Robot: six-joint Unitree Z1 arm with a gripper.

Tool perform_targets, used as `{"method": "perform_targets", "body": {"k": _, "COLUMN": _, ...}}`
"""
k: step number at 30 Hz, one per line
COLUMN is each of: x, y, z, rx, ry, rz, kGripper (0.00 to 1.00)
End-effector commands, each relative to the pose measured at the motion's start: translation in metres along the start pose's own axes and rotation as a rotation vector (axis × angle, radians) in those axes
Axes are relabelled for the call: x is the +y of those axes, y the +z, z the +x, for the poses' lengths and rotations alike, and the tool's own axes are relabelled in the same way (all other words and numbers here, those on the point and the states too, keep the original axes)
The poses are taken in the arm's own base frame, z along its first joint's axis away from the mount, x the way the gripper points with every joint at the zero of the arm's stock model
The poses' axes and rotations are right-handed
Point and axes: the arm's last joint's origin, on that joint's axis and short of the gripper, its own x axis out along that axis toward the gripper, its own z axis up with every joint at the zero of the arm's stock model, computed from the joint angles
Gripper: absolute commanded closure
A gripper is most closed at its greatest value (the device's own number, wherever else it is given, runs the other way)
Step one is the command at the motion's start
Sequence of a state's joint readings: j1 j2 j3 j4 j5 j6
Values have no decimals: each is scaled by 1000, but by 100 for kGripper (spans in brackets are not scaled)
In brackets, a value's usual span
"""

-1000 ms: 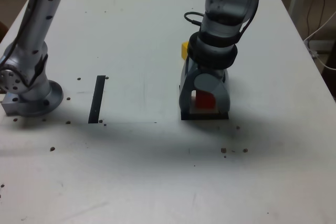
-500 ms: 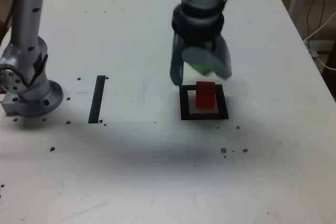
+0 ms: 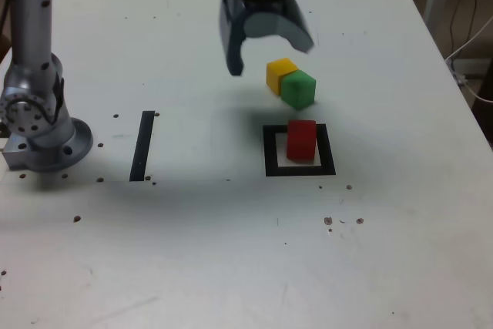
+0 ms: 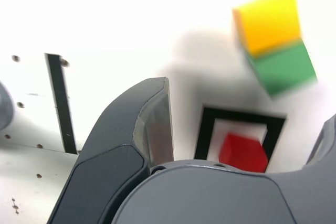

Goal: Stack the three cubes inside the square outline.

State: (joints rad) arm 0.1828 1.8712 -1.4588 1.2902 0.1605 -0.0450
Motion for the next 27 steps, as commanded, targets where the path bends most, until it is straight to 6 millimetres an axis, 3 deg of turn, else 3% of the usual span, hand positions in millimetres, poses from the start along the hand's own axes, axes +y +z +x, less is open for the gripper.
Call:
{"method": "perform_targets", "body": {"k": 1, "x": 18, "y": -3, "z": 0, "rx": 9, "ry": 3, "rz": -49, "kGripper": 0}}
{"method": "perform_targets", "body": {"k": 9, "x": 58, "y": 13, "z": 15, "rx": 41, "ry": -34, "rz": -94, "kGripper": 1}}
{"method": "perform_targets", "body": {"k": 27, "x": 74, "y": 69, "z": 62, "rx": 137, "ry": -138, "rz": -72, "kGripper": 5}}
